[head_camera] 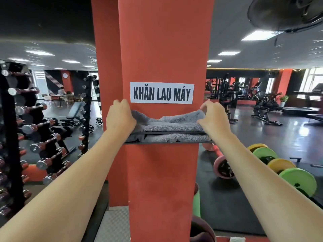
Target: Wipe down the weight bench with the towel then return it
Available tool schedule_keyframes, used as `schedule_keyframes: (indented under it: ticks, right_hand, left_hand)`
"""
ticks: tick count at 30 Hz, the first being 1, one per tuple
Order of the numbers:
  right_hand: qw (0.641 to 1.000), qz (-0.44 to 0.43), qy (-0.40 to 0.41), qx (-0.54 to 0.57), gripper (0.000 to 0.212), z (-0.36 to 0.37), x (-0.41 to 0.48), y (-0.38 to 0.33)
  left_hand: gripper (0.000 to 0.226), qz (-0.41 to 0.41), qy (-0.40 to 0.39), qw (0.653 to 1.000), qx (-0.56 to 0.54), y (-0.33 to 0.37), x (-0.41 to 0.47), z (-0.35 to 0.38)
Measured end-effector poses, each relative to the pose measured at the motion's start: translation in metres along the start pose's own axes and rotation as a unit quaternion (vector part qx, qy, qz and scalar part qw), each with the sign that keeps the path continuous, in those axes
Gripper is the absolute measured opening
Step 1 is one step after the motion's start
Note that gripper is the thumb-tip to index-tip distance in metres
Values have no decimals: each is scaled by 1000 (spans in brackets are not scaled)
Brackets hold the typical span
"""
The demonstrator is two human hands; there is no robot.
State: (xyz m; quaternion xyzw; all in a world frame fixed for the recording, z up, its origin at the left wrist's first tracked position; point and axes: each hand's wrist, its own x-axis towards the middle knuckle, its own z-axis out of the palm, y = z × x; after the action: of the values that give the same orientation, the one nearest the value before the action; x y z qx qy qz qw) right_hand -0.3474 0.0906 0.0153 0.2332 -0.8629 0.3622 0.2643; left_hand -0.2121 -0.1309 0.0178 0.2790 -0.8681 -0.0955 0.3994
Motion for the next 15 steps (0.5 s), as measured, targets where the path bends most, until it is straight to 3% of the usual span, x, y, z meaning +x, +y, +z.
schedule_keyframes:
  ticks: [2,4,7,9,13,15]
  right_hand:
    - [997,-67,23,-16,20,-1,-4,-1]
    - [992,-126,-4,1,6,-1,-7,-5]
    - [981,-160,-107,-39,36,1,-9,-6]
    - [977,-174,-120,-31,47,-1,-14,-3]
    - [962,-195,-31,191,24,-16,-45,2]
    - [936,-195,8,293,21,-22,-69,4]
  left_hand:
    - [20,64,41,997,16,5,-5,-2]
    - [10,101,-1,994,-40,10,-9,-4]
    - [29,110,-113,986,-49,10,-14,-2]
    - [42,120,-118,985,-37,9,-21,-2]
    - [44,187,37,972,-137,18,-51,-6]
    - [48,202,44,955,-213,32,-78,-10]
